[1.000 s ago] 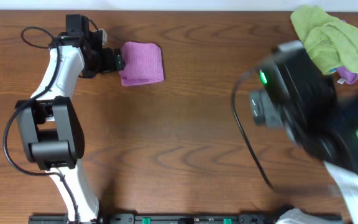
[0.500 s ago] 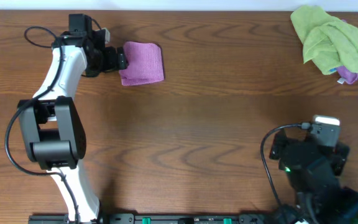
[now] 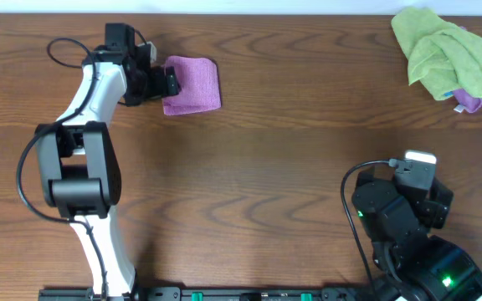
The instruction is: Fold the cloth
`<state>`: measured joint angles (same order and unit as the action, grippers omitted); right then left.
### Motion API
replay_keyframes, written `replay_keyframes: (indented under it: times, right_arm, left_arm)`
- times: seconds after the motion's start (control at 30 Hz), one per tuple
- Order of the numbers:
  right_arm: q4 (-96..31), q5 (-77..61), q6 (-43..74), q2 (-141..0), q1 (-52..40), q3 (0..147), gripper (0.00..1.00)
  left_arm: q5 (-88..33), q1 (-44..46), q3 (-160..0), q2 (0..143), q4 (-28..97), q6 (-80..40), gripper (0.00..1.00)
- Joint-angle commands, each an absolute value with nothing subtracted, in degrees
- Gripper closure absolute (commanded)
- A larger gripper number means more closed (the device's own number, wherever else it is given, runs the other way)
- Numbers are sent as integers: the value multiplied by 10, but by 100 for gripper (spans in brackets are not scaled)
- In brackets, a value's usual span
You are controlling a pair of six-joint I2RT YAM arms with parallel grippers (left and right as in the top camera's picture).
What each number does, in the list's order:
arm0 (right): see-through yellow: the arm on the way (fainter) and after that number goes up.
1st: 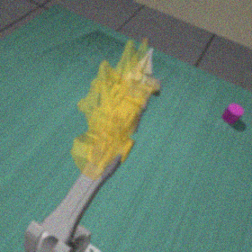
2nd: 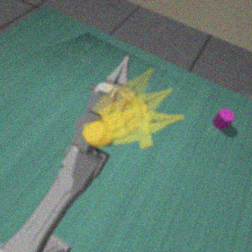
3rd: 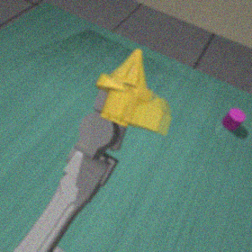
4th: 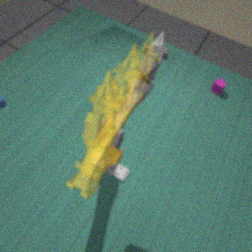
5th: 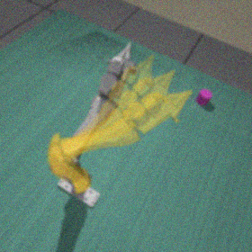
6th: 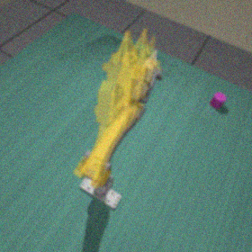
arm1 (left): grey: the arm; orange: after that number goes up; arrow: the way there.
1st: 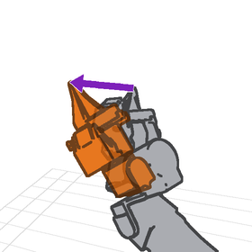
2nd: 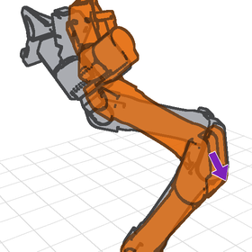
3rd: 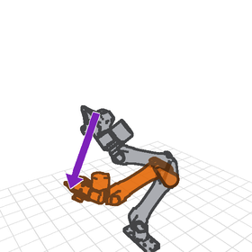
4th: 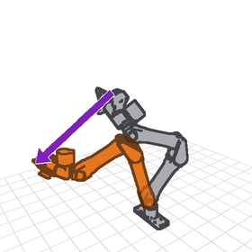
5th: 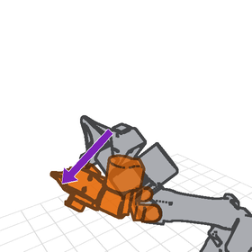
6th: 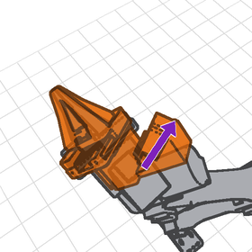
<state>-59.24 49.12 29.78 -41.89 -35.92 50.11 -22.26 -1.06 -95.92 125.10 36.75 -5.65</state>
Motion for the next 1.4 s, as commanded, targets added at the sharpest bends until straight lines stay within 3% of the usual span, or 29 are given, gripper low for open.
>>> replay_keyframes:
  times: [0.0,0.97,1.03,1.1,1.17,1.2,1.37]
  right_arm:
    - [-590,508,308,-420,-364,500,1]
    - [-526,508,308,-420,-364,500,1]
    - [-522,508,308,-420,-364,500,1]
    - [-518,508,308,-420,-364,500,1]
    - [-516,508,308,-420,-364,500,1]
    - [-516,508,308,-420,-364,500,1]
    - [-516,508,308,-420,-364,500,1]
  left_arm:
    - [-257,-13,-957,1273,359,-70,5]
    - [-475,-48,-957,1410,323,-138,5]
    - [-474,-42,-957,1422,321,-140,0]
    - [-472,-37,-957,1432,313,-147,30]
    - [-452,-32,-957,1439,304,-160,77]
    - [-446,-30,-957,1440,301,-166,92]
    - [-432,-26,-957,1441,292,-170,94]
